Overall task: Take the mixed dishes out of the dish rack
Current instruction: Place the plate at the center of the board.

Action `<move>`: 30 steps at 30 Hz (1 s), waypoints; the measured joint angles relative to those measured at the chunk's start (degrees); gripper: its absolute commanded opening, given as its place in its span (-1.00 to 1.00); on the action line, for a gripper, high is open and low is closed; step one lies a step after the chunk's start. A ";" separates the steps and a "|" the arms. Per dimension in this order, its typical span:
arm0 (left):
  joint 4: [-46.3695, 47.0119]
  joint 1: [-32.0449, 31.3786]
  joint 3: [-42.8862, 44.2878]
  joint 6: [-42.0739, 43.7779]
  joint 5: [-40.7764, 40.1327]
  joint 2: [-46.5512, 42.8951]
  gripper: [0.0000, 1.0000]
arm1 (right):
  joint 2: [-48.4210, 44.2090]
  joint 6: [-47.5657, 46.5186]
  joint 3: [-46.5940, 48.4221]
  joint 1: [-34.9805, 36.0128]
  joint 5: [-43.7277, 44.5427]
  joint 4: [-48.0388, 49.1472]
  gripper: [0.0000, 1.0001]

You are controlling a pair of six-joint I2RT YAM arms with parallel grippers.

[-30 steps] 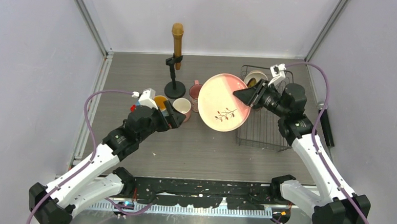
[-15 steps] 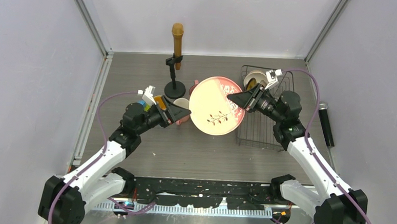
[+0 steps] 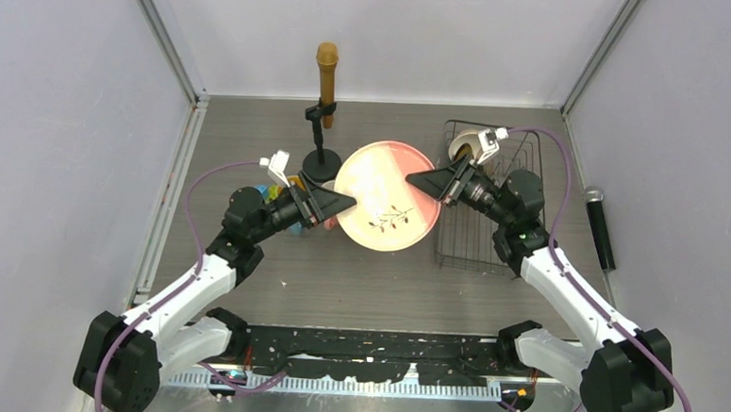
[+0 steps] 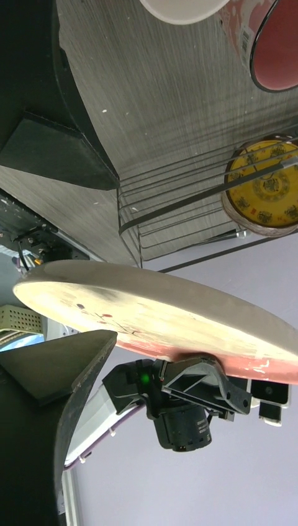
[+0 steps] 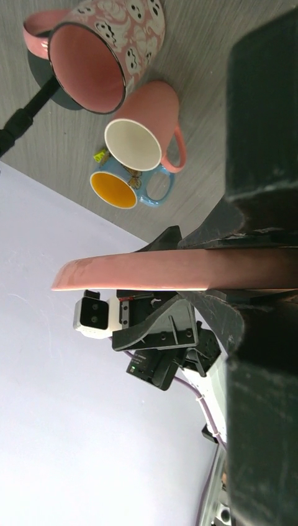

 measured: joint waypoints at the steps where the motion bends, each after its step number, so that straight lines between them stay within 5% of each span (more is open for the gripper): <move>1: 0.52 0.00 -0.02 -0.28 0.20 0.22 0.67 | 0.46 0.26 -0.02 0.39 -0.09 0.42 -0.99; 17: 8.33 0.00 -1.14 -2.89 3.87 1.79 0.06 | 5.68 3.52 -0.31 3.30 -0.11 7.76 -0.99; 30: 13.49 0.42 -1.44 -5.60 6.64 2.10 -1.00 | 5.99 4.90 -0.44 3.19 -0.76 9.94 -0.88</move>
